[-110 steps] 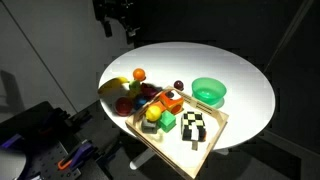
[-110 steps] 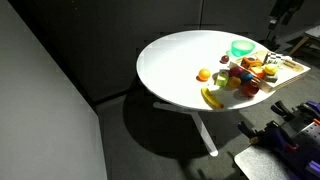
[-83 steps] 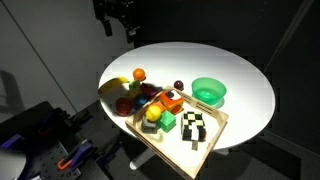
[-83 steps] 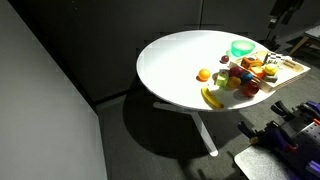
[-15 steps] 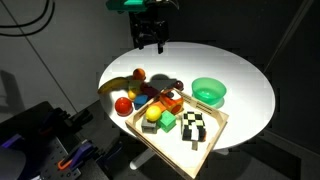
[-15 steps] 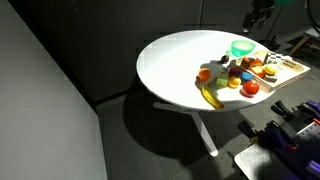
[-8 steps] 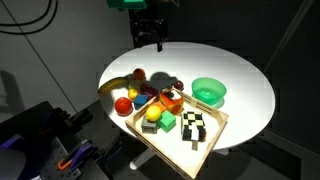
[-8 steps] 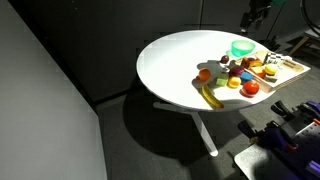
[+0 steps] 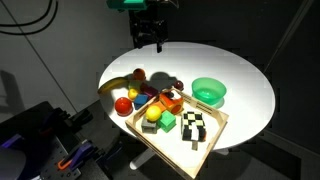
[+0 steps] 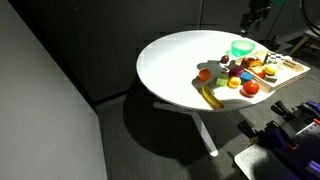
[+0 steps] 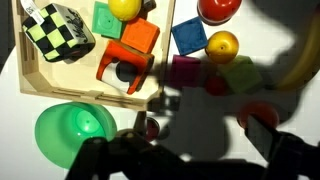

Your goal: Pick up the purple block and put it in the wooden tray

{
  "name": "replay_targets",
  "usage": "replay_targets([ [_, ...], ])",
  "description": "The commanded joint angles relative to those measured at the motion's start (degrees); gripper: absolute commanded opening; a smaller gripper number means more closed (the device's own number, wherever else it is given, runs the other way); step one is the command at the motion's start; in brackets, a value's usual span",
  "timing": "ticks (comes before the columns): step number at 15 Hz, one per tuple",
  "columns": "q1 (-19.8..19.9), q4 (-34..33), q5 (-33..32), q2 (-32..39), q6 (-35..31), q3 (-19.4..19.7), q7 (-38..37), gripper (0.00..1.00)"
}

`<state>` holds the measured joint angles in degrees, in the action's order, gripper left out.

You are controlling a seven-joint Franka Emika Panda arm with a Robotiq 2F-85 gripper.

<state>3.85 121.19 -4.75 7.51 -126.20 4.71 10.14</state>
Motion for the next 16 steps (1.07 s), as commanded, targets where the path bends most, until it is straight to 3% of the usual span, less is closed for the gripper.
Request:
replay_targets([
  [1,0.02,-1.63,-0.80,2.34,0.45,-0.44,-1.12,1.00],
  [9,0.13,-2.43,-0.89,6.18,-0.15,-0.61,-0.27,1.00],
  [16,-0.83,-1.96,-2.52,9.64,-7.96,-0.76,-2.11,1.00],
])
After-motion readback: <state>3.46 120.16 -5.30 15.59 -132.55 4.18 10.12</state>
